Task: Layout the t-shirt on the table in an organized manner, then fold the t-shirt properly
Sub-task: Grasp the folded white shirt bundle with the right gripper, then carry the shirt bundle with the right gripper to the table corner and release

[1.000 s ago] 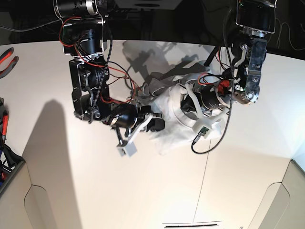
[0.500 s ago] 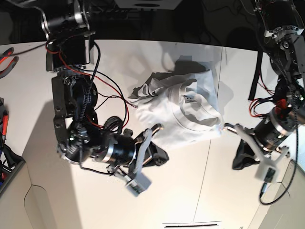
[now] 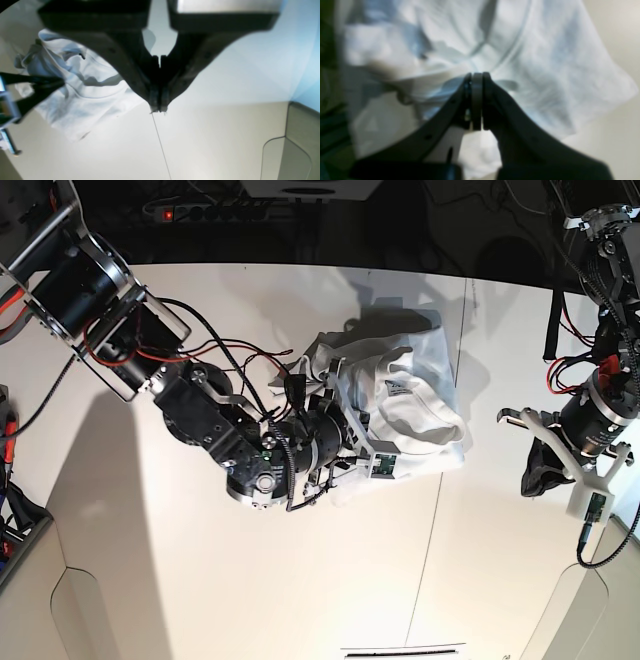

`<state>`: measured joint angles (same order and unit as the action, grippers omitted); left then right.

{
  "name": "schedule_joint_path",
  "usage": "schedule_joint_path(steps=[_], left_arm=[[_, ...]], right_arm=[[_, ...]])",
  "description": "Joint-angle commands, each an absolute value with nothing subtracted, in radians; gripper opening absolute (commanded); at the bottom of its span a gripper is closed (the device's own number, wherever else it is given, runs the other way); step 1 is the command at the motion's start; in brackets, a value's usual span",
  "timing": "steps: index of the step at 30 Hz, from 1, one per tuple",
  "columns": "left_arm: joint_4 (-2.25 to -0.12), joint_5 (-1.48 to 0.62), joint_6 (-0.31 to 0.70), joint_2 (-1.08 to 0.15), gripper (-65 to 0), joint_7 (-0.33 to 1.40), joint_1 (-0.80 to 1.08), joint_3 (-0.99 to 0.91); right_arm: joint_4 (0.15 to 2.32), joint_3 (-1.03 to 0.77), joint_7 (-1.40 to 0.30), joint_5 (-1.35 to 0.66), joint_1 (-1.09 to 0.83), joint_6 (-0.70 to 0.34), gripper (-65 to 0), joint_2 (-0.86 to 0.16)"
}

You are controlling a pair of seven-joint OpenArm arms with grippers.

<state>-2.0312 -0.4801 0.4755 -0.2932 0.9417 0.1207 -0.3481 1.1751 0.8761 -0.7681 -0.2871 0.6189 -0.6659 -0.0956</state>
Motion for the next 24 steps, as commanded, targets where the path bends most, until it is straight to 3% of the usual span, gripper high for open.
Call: schedule_joint_path(steps=[1,9,13,19,24], left_arm=[[-2.046,-0.490,0.475,-0.302,-65.0,0.917,0.109,-0.353],[-2.046,-0.490,0.475,-0.302,-65.0,0.918,0.109,-0.353],[-2.046,-0.491,0.475,-0.302,-65.0,0.917,0.109,-0.353],[-2.046,-0.494,0.475,-0.302,-65.0,0.916,0.109,-0.353],[-2.046,-0.522,0.475,-0.302,-65.0,0.916,0.108,-0.353]], right_arm=[[1.148,0.875,-0.727,-0.274,0.651,-0.661,-65.0,-0.075],[0.698,0.874,-0.536,-0.181,0.645,-0.639,-65.0,0.000],[0.654,0.808,-0.540,-0.180,0.596,-0.553,-65.0,-0.014],[0.678,0.443,-0.661,-0.182,0.487,-0.275,-65.0,-0.019],[0.747,0.073,-0.722,-0.180,0.391,-0.152,-65.0,-0.019]])
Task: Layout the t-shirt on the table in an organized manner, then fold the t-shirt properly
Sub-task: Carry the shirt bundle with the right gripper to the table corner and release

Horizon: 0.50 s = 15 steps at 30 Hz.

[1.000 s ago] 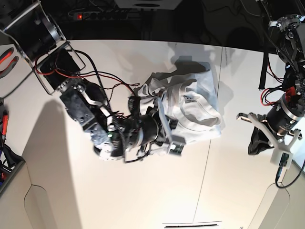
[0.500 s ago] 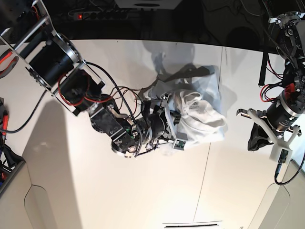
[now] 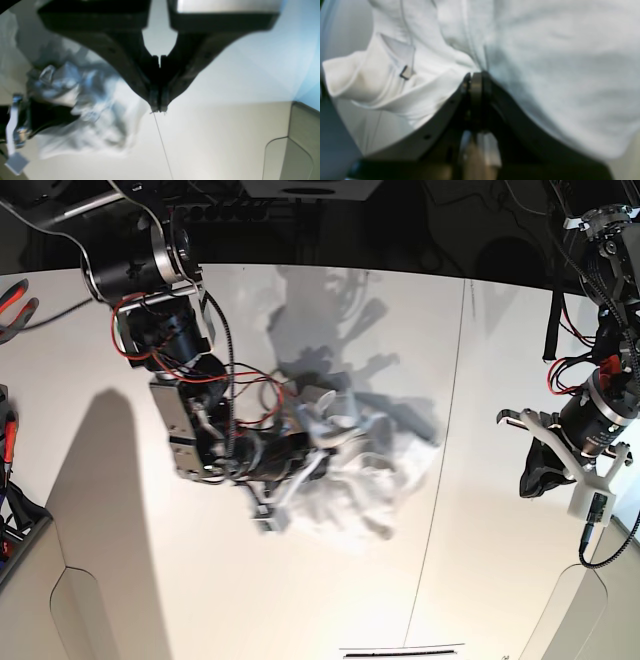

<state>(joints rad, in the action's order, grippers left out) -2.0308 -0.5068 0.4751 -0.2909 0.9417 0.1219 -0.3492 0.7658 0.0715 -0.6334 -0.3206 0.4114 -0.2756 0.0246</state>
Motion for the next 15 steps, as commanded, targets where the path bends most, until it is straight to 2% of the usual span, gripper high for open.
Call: schedule_joint_path(steps=[1,6,11,15], left_arm=[[-2.046,-0.526,0.475,-0.302,-65.0,0.916,0.109,-0.353],[-2.046,-0.558,0.476,-0.302,-65.0,0.917,0.109,-0.353],[-2.046,-0.592,0.476,-0.302,-65.0,0.917,0.109,-0.353],[-2.046,-0.637,0.487,-0.302,-65.0,0.918,0.109,-0.353]], right_arm=[[0.770,0.004,-0.724,-0.180,0.369,-0.136,-65.0,-0.019],[0.911,-0.303,-0.720,-0.199,0.250,0.009,-65.0,0.006],[1.052,-0.531,-0.689,-0.204,0.152,0.038,-65.0,0.039],[1.146,-0.611,-0.702,-0.210,0.094,0.049,-65.0,0.044]])
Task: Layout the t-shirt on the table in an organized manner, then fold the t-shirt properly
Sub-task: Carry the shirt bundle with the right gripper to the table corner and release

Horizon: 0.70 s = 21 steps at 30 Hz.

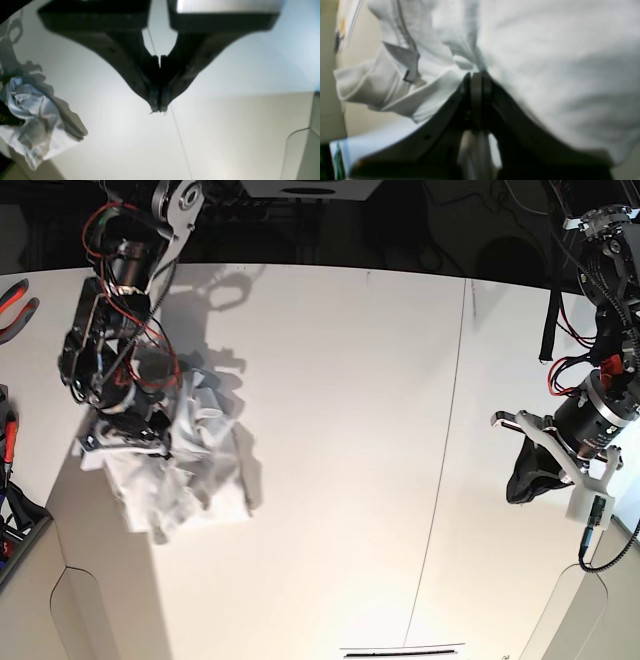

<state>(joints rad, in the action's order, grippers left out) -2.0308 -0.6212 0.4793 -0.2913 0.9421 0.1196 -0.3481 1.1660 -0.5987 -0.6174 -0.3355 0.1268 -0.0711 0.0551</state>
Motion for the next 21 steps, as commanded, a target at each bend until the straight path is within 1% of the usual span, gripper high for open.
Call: schedule_joint_path(steps=[1,8,14,18,21], left_arm=[[-2.046,-0.649,0.490,-0.302,-65.0,0.919,0.109,-0.353],[-2.046,-0.685,0.491,-0.302,-65.0,0.925,0.109,-0.352],[-2.046,-0.685,0.491,-0.302,-65.0,0.925,0.109,-0.352],[-2.046,-0.690,0.491,-0.302,-65.0,0.925,0.109,-0.352],[-2.046,-0.696,0.491,-0.302,-65.0,0.924,0.109,-0.352]], right_arm=[[1.168,-0.617,-0.710,-0.210,0.079,0.049,-65.0,0.044],[1.346,-0.618,-0.740,-0.228,-0.040,0.049,-65.0,0.060],[1.526,-0.618,-0.722,-0.228,-0.060,0.042,-65.0,0.060],[1.676,-0.617,-0.704,-0.270,-0.044,-0.026,-65.0,0.061],[1.784,-0.617,-0.712,-0.333,-0.020,-0.135,-65.0,0.061]])
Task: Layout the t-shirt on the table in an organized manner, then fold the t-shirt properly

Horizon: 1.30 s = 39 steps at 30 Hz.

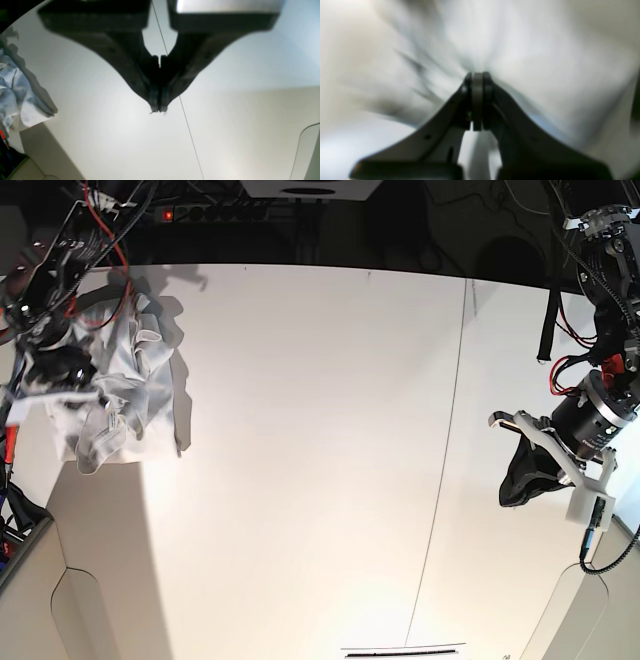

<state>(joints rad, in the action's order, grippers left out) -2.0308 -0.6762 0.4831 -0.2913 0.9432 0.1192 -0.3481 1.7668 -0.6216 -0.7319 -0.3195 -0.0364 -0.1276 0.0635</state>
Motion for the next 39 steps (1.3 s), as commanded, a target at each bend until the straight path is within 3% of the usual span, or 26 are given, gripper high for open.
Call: schedule_joint_path(steps=[1,7,11,16,23,28,34,39], left_arm=[[-2.046,-0.699,0.491,-0.302,-65.0,0.924,0.109,-0.352],[-2.046,-0.699,0.494,-0.301,-65.0,0.924,0.109,-0.352],[-2.046,-0.695,0.495,-0.302,-65.0,0.924,0.109,-0.352],[-2.046,-0.621,0.517,-0.303,-65.0,0.932,0.112,-0.356],[-2.046,-0.630,0.517,-0.376,-65.0,1.030,0.295,-0.464],[-2.046,-0.747,0.518,-0.431,-65.0,1.184,0.475,-0.600],[-2.039,-0.797,0.521,-0.455,-65.0,1.176,0.706,-0.743],[-1.970,-0.796,0.527,-0.444,-65.0,1.122,0.815,-0.748]], right_arm=[[1.816,-0.615,-0.716,-0.353,-0.012,-0.164,-65.0,0.061],[1.939,-0.578,-0.770,-0.488,-0.004,-0.353,-65.0,0.061],[1.949,-0.534,-0.911,-0.675,-0.015,-0.596,-65.0,0.060],[1.951,-0.435,-1.126,-0.875,-0.070,-0.607,-65.0,0.058],[2.034,-0.407,-1.210,-0.898,-0.295,-0.606,-65.0,-0.003],[2.107,-0.462,-1.221,-0.896,-0.529,-0.599,-65.0,-0.062],[2.111,-0.546,-1.213,-0.847,-0.738,-0.599,-65.0,-0.128],[2.110,-0.559,-1.184,-0.798,-0.784,-0.597,-65.0,-0.172]])
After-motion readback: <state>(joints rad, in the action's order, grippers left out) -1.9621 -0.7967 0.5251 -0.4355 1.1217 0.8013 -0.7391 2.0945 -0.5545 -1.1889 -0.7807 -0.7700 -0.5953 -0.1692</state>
